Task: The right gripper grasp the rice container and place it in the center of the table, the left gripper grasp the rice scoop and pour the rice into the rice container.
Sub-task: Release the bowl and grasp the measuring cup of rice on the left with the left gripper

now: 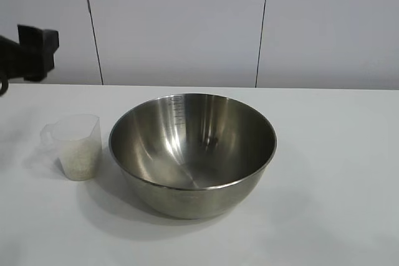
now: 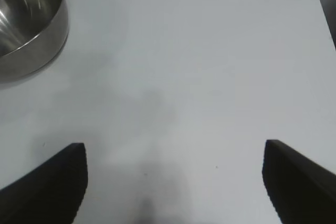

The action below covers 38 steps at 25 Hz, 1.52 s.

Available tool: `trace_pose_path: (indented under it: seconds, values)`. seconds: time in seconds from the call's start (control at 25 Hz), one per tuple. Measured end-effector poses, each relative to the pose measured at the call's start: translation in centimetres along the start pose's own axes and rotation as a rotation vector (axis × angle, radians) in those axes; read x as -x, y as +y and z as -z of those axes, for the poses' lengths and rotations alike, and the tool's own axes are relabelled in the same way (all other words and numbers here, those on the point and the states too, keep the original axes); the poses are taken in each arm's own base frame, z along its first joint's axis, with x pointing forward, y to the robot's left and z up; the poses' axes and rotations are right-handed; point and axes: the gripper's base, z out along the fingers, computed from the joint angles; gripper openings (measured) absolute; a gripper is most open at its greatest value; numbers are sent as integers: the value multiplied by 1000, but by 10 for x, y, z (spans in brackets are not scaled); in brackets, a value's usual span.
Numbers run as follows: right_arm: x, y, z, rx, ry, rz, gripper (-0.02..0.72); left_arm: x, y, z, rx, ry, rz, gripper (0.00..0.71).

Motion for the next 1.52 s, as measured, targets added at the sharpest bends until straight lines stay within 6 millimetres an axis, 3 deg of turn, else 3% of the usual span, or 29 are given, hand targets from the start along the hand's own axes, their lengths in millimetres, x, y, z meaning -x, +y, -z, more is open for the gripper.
trace_pose_path:
  seconds: [0.28,0.96,1.52]
  values:
    - [0,0,0,0,0,0,621,-17,11,0,135,90,29,657]
    - [0,0,0,0,0,0,621,-69,4,-7,111,288,-94,657]
    - [0,0,0,0,0,0,621,-72,-3,-30,80,263,-96,657]
